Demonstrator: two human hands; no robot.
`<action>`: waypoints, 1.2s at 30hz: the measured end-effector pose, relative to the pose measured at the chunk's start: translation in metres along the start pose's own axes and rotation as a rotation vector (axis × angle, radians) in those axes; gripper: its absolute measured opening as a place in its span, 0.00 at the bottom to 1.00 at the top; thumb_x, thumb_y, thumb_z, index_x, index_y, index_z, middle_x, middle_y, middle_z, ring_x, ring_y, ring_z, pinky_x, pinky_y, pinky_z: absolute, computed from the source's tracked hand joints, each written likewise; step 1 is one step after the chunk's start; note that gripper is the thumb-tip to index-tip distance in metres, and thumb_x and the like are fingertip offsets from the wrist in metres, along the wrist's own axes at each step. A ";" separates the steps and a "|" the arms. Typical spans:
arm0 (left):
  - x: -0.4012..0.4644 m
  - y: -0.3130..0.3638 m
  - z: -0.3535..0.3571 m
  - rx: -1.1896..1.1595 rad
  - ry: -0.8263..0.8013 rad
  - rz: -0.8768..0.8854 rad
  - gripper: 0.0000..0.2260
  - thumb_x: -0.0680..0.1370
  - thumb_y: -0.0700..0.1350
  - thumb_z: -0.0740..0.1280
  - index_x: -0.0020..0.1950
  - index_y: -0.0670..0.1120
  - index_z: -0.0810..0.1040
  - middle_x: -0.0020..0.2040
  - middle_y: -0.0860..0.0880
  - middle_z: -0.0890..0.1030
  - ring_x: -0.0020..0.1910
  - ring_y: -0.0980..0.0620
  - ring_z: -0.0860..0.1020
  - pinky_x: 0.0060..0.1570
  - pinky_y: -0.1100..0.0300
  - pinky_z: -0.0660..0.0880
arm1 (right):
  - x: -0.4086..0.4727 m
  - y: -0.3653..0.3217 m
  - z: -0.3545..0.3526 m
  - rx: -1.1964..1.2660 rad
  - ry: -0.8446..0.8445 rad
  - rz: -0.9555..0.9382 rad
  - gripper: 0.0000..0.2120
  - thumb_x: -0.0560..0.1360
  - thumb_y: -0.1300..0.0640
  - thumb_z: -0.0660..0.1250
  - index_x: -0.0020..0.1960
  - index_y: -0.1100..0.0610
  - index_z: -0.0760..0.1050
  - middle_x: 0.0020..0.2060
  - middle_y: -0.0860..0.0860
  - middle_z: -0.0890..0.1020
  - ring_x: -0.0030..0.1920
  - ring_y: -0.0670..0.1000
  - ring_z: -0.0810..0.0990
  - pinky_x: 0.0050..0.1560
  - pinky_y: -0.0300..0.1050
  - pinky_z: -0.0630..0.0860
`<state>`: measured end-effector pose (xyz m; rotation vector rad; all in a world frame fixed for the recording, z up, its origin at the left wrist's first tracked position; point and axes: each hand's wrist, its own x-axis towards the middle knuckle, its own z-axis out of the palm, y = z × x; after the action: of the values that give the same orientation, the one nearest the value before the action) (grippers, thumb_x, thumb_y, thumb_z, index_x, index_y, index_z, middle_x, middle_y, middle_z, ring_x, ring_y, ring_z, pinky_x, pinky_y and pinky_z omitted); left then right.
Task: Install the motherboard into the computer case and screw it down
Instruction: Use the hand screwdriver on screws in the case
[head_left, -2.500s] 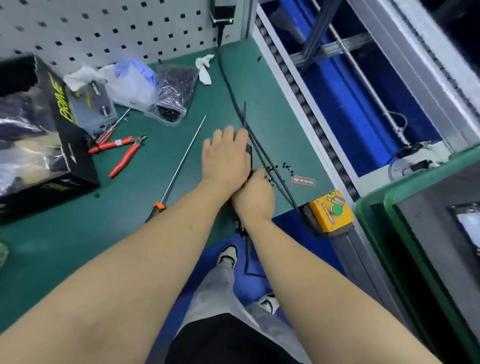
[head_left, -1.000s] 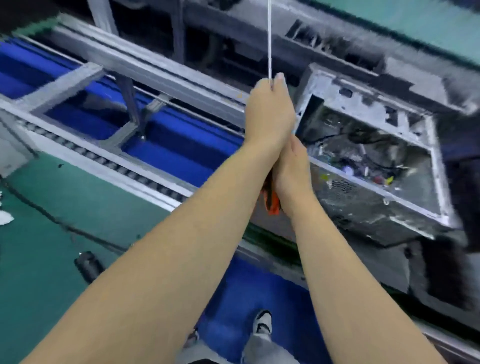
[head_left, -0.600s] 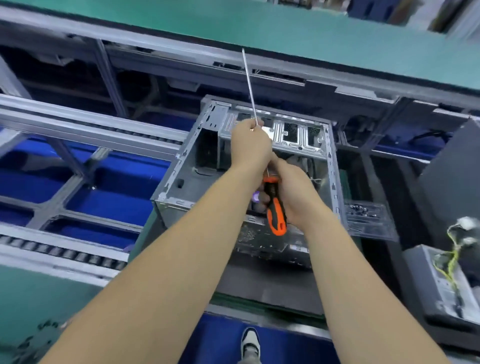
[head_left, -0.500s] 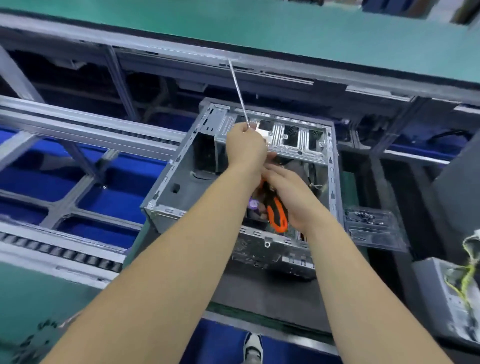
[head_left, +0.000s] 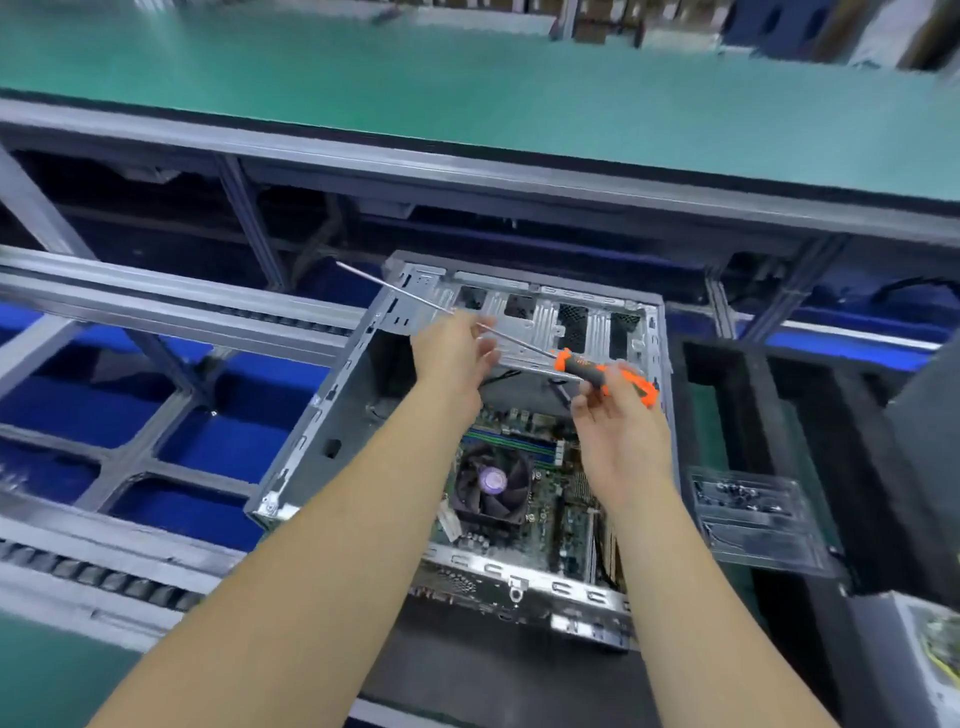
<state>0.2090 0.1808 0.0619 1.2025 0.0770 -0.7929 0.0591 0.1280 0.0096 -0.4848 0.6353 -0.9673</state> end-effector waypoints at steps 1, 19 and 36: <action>-0.001 -0.004 0.002 0.016 -0.070 -0.027 0.04 0.76 0.35 0.65 0.42 0.40 0.77 0.37 0.46 0.77 0.30 0.51 0.74 0.31 0.61 0.74 | 0.000 0.000 0.003 0.046 -0.003 -0.022 0.05 0.82 0.62 0.66 0.57 0.56 0.76 0.44 0.53 0.84 0.39 0.48 0.80 0.41 0.40 0.78; -0.034 -0.055 0.053 0.748 -0.539 0.191 0.12 0.76 0.37 0.61 0.40 0.51 0.81 0.39 0.50 0.84 0.31 0.54 0.76 0.32 0.61 0.72 | 0.006 -0.067 -0.010 0.038 0.359 -0.375 0.08 0.80 0.59 0.71 0.51 0.62 0.74 0.41 0.57 0.81 0.39 0.51 0.84 0.45 0.47 0.83; -0.111 -0.100 0.085 1.950 -1.089 1.199 0.12 0.76 0.42 0.60 0.57 0.42 0.76 0.49 0.44 0.81 0.49 0.41 0.78 0.49 0.49 0.74 | -0.001 -0.098 -0.077 -0.071 0.402 -0.069 0.11 0.79 0.57 0.72 0.52 0.65 0.75 0.47 0.62 0.84 0.38 0.55 0.86 0.37 0.45 0.83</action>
<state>0.0399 0.1516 0.0652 1.8331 -2.5543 -0.0655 -0.0529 0.0740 0.0167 -0.3783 1.0223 -1.1213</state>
